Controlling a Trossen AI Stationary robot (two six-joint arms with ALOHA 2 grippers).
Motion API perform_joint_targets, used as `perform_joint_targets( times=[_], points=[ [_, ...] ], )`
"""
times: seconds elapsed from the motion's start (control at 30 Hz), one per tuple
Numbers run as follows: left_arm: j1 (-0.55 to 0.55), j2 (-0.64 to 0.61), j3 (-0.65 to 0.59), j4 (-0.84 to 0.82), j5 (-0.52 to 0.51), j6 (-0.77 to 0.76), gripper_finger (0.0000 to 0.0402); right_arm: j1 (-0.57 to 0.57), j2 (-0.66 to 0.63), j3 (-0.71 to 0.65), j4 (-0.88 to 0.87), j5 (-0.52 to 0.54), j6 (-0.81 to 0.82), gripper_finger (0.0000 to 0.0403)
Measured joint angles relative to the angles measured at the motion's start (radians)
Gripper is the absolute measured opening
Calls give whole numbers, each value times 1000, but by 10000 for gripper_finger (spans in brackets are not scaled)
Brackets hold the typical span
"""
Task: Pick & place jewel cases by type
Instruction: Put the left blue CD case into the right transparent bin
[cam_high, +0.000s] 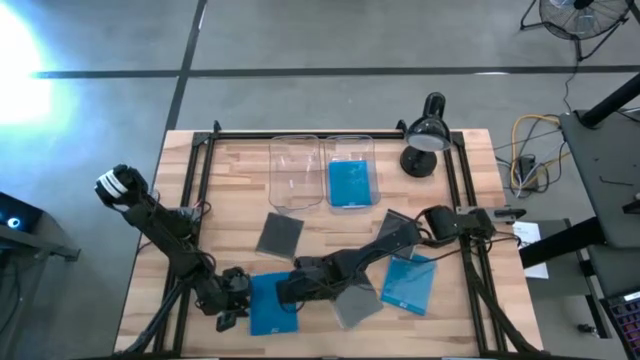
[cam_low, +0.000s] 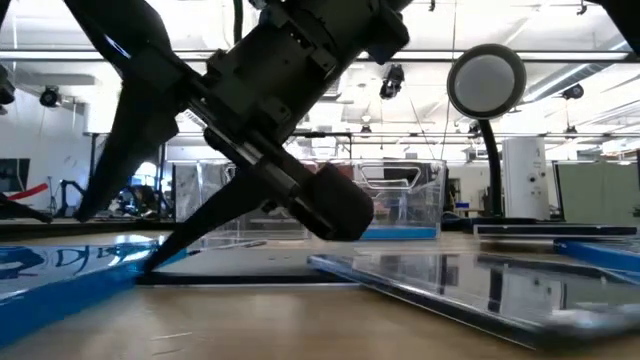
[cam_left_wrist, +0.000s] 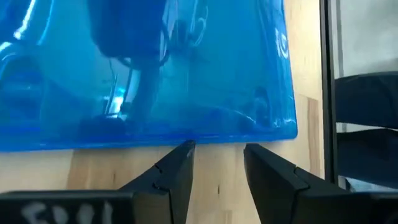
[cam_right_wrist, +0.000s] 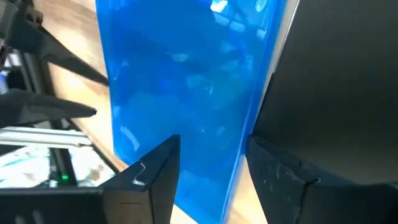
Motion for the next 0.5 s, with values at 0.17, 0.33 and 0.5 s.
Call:
perform_joint_targets(
  times=[0.17, 0.33, 0.5],
  points=[
    [3, 38, 1, -2, -10, -22, 128, 2, -36, 46, -159, -63, -112, 176],
    [2, 40, 3, -4, -21, -28, 128, 19, -76, 117, -322, -83, -196, 176],
    [2, 40, 11, 1, -43, -11, 128, 48, -62, 137, -331, -105, -152, 176]
  ],
)
